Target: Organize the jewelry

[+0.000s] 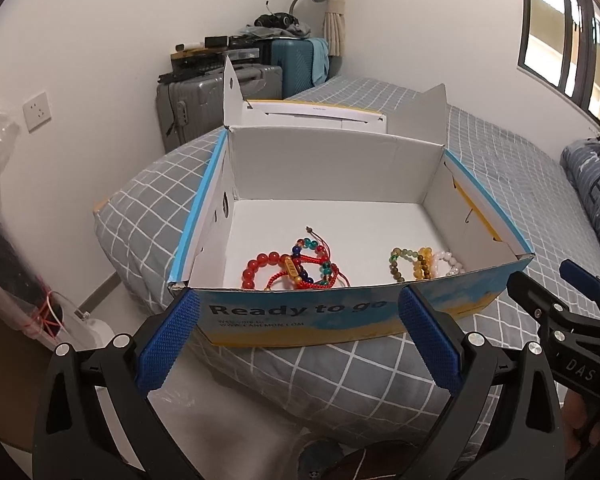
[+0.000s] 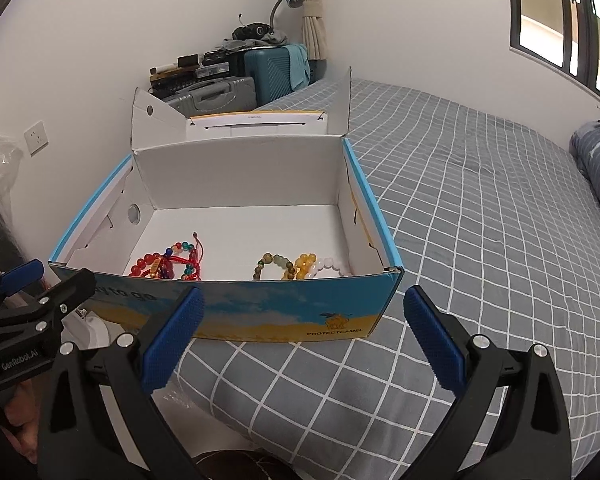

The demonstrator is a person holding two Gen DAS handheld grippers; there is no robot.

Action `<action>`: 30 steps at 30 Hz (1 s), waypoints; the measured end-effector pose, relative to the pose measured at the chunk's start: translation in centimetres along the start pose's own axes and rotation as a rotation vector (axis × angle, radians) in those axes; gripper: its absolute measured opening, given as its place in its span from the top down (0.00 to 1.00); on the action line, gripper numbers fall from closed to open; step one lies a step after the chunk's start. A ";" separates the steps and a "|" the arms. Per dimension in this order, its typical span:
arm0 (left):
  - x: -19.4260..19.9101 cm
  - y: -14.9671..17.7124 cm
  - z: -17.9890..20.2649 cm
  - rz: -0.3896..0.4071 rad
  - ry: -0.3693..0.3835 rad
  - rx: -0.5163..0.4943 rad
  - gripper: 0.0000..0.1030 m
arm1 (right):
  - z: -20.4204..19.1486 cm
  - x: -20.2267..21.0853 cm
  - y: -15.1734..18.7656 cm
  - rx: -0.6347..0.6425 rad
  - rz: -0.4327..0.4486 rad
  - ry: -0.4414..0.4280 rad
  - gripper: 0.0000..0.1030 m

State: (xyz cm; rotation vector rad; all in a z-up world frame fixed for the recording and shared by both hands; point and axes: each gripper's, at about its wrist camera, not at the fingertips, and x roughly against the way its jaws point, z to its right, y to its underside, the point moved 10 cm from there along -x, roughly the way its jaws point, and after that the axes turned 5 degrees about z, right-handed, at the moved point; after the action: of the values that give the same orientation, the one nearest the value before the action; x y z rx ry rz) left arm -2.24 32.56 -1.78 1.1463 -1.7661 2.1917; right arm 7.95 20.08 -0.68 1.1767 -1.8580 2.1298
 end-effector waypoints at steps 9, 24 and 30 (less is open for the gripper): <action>0.0 0.3 0.3 -0.010 0.013 -0.004 0.05 | 0.1 -0.1 0.0 0.002 -0.002 -0.002 0.07; 0.8 -0.3 1.1 0.021 0.025 -0.014 0.05 | 0.5 -0.1 0.0 0.004 -0.003 0.002 0.07; 0.7 -0.2 1.1 0.015 0.022 -0.010 0.05 | 0.5 -0.1 0.2 0.007 -0.004 0.002 0.07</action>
State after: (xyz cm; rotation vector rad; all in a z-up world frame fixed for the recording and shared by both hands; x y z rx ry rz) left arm -2.12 31.44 -1.14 1.1059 -1.7808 2.1927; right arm 8.17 19.61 -0.88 1.1789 -1.8470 2.1362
